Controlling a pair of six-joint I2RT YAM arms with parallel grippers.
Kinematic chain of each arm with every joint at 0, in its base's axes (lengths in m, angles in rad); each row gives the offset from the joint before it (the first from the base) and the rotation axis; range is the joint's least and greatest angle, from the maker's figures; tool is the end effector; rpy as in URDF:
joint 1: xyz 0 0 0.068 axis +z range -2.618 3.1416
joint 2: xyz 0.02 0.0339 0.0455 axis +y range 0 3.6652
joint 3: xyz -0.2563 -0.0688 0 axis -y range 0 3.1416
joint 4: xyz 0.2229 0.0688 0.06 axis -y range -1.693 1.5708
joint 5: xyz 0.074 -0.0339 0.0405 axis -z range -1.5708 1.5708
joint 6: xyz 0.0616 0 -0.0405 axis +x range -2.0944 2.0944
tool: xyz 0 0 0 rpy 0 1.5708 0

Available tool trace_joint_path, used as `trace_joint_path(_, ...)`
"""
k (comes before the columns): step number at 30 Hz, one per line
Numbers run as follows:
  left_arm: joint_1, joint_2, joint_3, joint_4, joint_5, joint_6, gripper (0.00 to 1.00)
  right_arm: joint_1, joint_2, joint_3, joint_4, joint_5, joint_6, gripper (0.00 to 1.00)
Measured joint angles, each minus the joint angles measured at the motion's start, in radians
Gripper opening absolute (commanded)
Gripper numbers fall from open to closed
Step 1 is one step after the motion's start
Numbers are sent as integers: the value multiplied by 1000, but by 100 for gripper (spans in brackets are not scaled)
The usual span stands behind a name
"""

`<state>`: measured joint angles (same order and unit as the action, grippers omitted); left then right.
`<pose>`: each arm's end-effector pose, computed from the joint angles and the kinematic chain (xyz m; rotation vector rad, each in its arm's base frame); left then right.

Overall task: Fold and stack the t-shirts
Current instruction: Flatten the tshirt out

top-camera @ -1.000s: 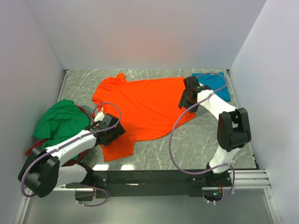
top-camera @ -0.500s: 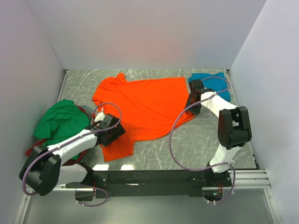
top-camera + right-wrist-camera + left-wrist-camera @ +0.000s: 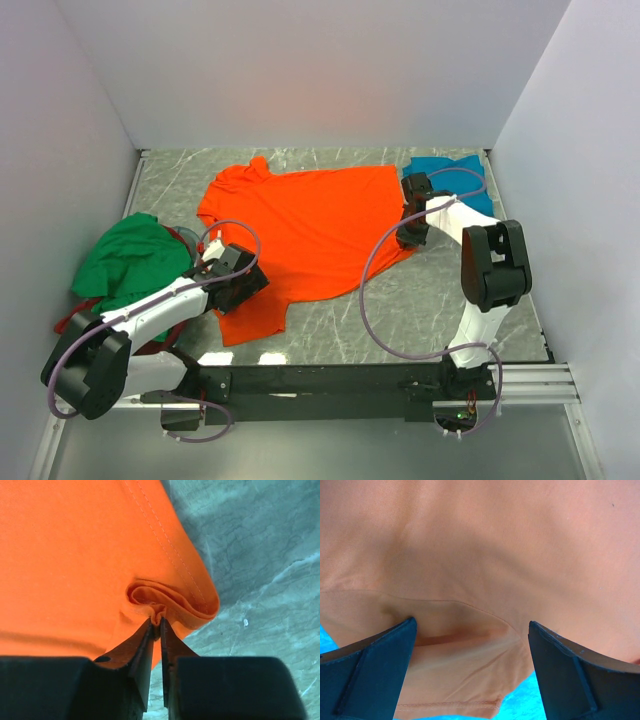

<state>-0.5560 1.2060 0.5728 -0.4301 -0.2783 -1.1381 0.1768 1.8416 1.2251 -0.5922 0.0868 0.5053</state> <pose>0.1860 -0.0957 0.1530 -0.8332 2.4538 -0.2631 0.3485 0.0568 0.1539 0.4749 2.7303 0.0563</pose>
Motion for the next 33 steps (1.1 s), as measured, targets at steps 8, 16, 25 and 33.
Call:
trace_joint_path(8, 0, 0, 0, 0, 0, 0, 100, 0, -65, -24, -25, 38, 15, 15)
trace_joint_path(16, 0, -25, -16, -2, 0, -3, 99, -1, -236, -172, -67, 91, 37, 12)
trace_joint_path(25, 0, -105, -42, -31, 12, -3, 99, -13, -390, -401, -133, 121, 79, 13)
trace_joint_path(33, -1, -153, -82, -92, 45, -23, 99, -14, -478, -528, -161, 143, 130, 15)
